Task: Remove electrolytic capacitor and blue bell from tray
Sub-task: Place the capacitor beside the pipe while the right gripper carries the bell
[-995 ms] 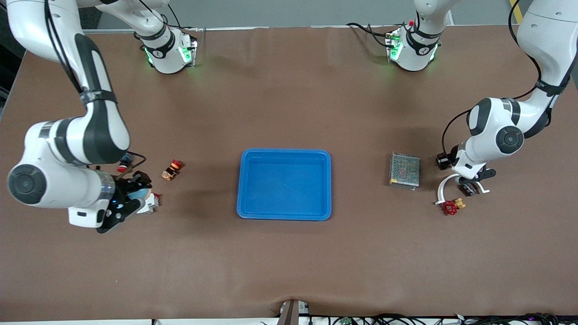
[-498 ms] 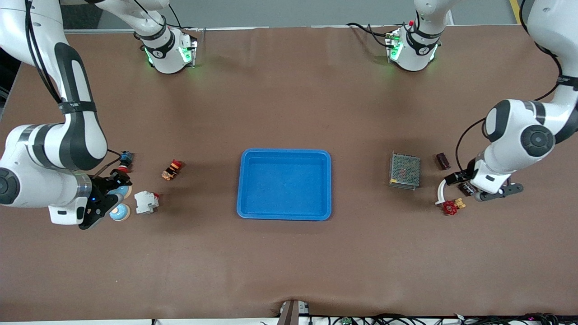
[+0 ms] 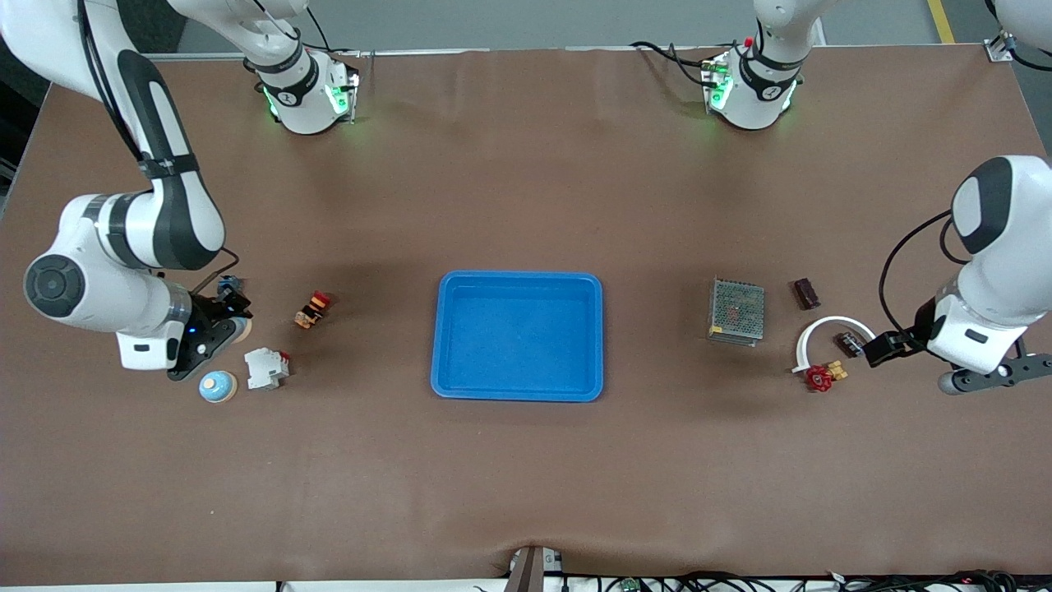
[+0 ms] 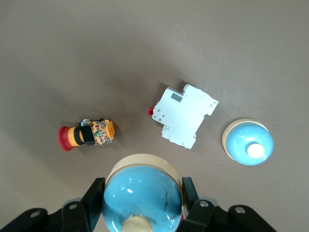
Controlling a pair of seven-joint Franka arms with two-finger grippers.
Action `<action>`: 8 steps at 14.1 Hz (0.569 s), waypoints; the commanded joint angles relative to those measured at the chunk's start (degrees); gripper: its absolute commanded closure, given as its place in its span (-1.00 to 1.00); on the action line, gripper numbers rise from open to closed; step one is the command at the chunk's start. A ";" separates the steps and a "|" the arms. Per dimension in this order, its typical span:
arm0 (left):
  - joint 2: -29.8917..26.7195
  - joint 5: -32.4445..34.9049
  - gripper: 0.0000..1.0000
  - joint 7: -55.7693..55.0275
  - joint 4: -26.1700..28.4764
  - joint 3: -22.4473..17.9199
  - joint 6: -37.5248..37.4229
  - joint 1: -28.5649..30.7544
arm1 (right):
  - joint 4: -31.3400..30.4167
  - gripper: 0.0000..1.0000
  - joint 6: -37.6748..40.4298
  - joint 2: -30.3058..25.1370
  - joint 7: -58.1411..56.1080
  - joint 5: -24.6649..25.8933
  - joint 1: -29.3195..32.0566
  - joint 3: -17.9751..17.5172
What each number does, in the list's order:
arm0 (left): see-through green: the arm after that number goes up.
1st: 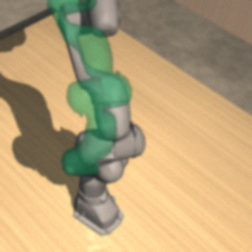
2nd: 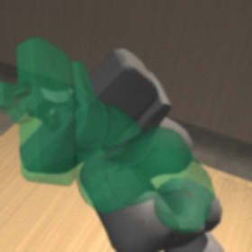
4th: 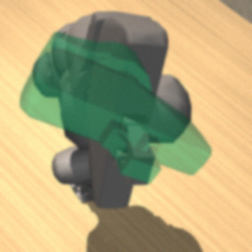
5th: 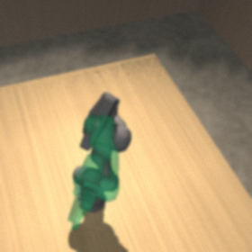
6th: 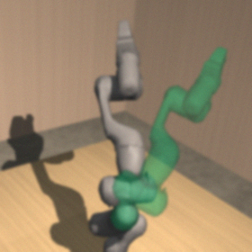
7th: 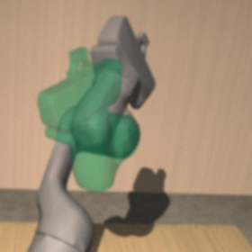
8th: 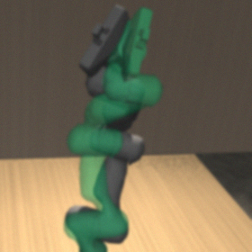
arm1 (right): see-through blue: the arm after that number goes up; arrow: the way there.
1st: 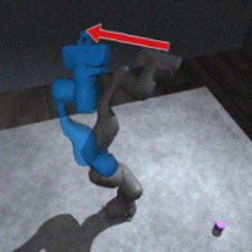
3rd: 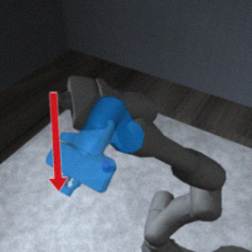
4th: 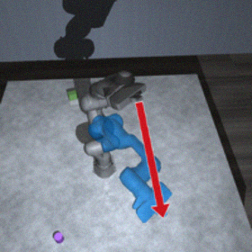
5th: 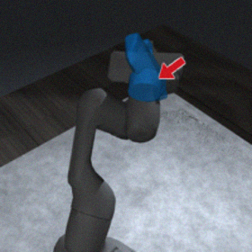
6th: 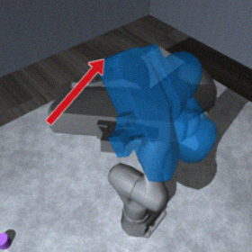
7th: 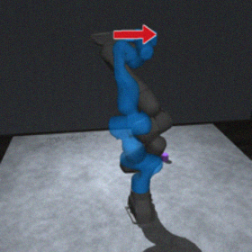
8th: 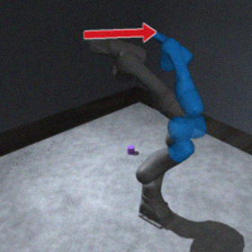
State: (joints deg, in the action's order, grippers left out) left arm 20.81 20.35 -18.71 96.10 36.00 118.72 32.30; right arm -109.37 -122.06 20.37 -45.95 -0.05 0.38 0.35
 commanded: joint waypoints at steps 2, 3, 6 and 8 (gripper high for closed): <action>-3.49 -0.40 -1.00 3.76 -1.97 1.09 -6.38 0.83 | -8.21 0.20 -8.52 -2.35 -4.49 1.19 2.43 -0.88; -4.71 -2.05 -1.00 4.38 -1.88 1.00 -8.14 1.01 | -9.09 0.20 -10.19 -2.09 -5.19 1.19 2.61 -0.88; -8.31 -6.89 -1.00 5.26 -1.97 0.83 -10.52 1.27 | -12.25 0.20 -16.16 -1.56 -6.25 1.19 3.13 -0.88; -10.61 -6.90 -1.00 5.17 -2.84 0.74 -11.93 1.27 | -14.11 0.20 -20.13 -0.68 -6.26 1.19 3.57 -0.88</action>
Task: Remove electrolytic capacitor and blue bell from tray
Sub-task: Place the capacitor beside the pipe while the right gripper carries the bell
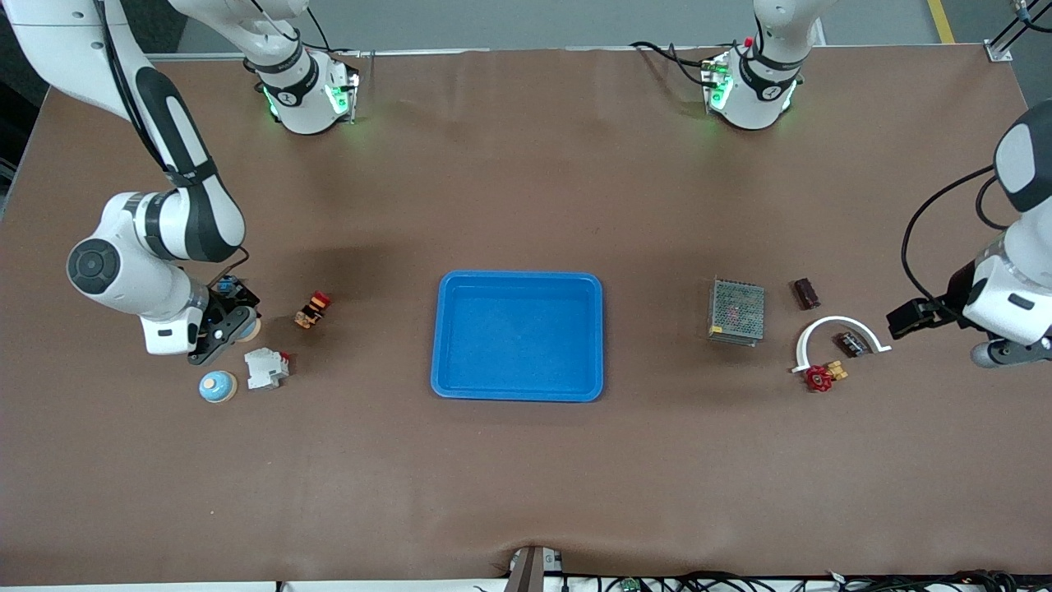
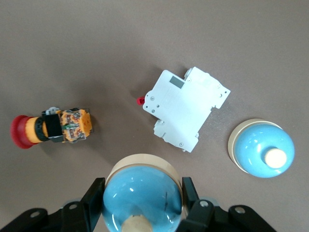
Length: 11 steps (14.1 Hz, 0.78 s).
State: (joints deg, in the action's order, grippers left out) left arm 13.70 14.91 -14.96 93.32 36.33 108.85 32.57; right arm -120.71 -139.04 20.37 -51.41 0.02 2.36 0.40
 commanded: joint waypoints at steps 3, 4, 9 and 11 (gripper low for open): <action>-3.50 -3.91 -1.00 1.17 -3.31 0.67 -6.27 0.83 | -3.56 0.20 -4.91 0.90 -0.98 1.12 1.86 -0.92; -3.50 -6.28 -1.00 0.99 -4.28 0.67 -8.46 0.83 | -4.35 0.20 -6.14 1.08 -1.33 1.12 1.86 -0.92; -6.56 -8.14 -1.00 1.60 -9.30 -1.77 -16.39 -3.02 | -6.29 0.20 -9.93 2.83 -1.42 1.12 1.94 -0.92; -9.82 -8.32 -1.00 2.30 -7.81 -7.82 -19.37 -10.38 | -6.37 0.20 -10.19 3.19 -1.42 1.12 1.86 -1.01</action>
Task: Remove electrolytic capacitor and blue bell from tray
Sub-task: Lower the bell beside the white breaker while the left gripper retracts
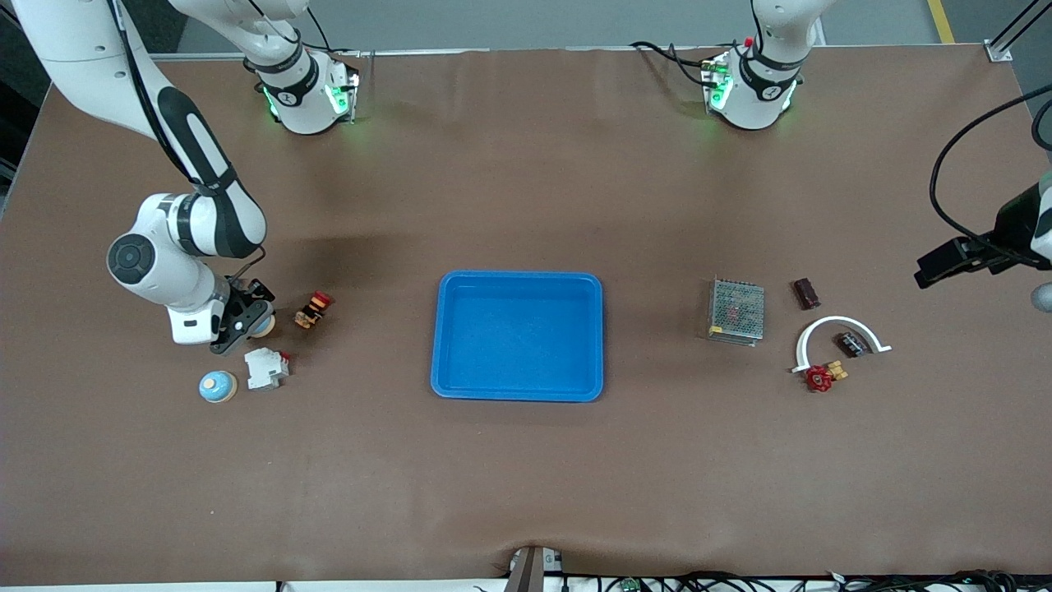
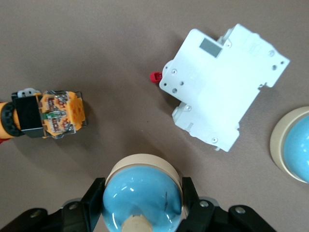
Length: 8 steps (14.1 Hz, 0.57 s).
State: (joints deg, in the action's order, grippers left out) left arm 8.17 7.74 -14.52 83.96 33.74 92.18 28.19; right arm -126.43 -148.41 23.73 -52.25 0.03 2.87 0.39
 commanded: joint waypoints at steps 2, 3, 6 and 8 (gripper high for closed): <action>-7.53 -4.55 -1.00 2.39 4.27 -14.27 -2.89 -13.30 | -0.66 0.19 -0.83 0.00 -0.57 1.11 1.35 -1.00; -8.86 -5.79 -1.00 3.35 5.85 -18.06 -2.89 -16.81 | -0.74 0.18 -0.83 0.00 -0.57 1.11 1.35 -1.00; -10.71 -5.98 -1.00 3.53 7.27 -24.32 -2.89 -23.42 | -1.01 0.18 -1.36 0.00 -0.48 1.11 1.35 -1.00; -11.07 -6.16 -1.00 3.88 7.36 -29.07 -2.97 -27.56 | -1.01 -0.01 -1.36 0.09 -0.48 1.11 1.35 -1.00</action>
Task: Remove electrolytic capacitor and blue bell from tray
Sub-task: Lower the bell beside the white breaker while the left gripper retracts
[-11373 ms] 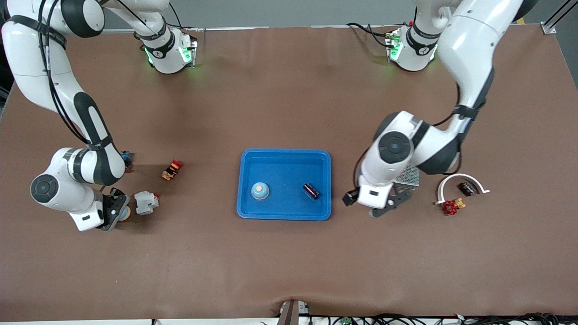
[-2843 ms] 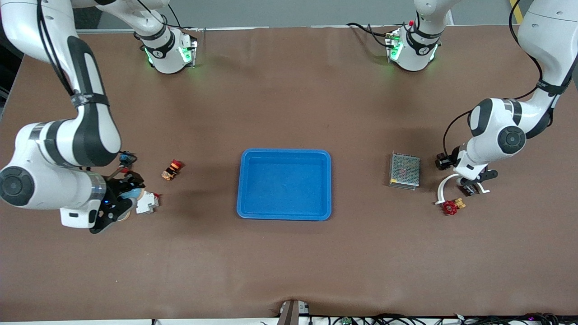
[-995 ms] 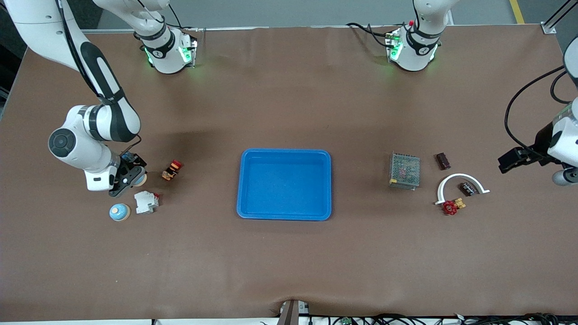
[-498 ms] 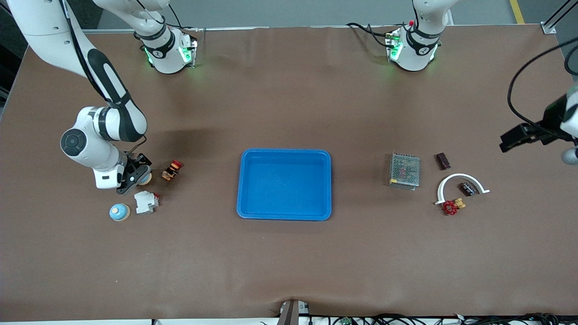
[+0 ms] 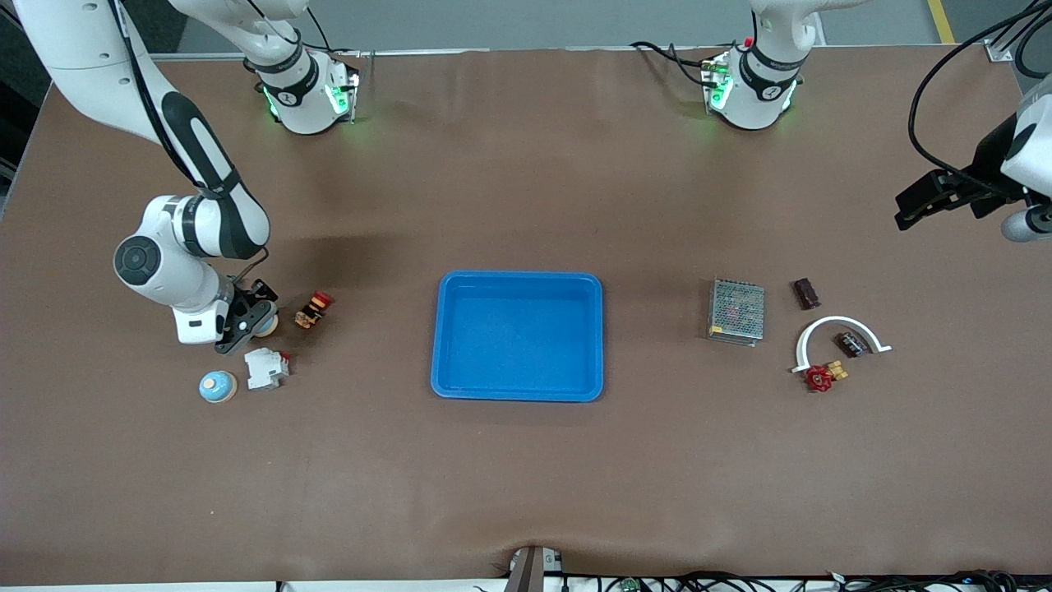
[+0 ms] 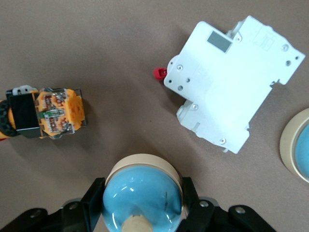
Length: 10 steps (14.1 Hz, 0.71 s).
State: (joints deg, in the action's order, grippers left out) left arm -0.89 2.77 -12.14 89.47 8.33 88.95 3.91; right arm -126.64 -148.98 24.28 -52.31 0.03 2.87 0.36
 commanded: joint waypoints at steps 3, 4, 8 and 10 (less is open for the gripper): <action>-1.75 -1.18 -1.00 1.50 1.76 -3.50 0.35 -3.20 | -0.71 -1.00 -0.79 -0.55 -0.43 1.11 1.52 -0.97; -1.66 -1.18 -1.00 1.59 1.67 -3.50 0.35 -3.12 | -0.71 -1.00 -0.79 -0.46 -0.43 1.03 1.87 -0.97; -1.75 -1.10 -1.00 2.03 1.41 -3.58 0.26 -2.94 | -0.01 -1.00 -0.26 -0.73 -0.25 0.94 1.88 -1.06; -1.75 -1.18 -1.00 2.73 1.41 -3.67 0.17 -2.94 | 0.60 -1.00 0.00 -1.16 0.27 0.94 1.96 -0.97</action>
State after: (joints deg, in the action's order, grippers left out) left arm -1.40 2.73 -11.45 90.15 5.44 88.99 1.28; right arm -126.29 -149.34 24.24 -52.30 0.03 3.33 0.37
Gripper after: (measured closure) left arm 0.000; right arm 0.000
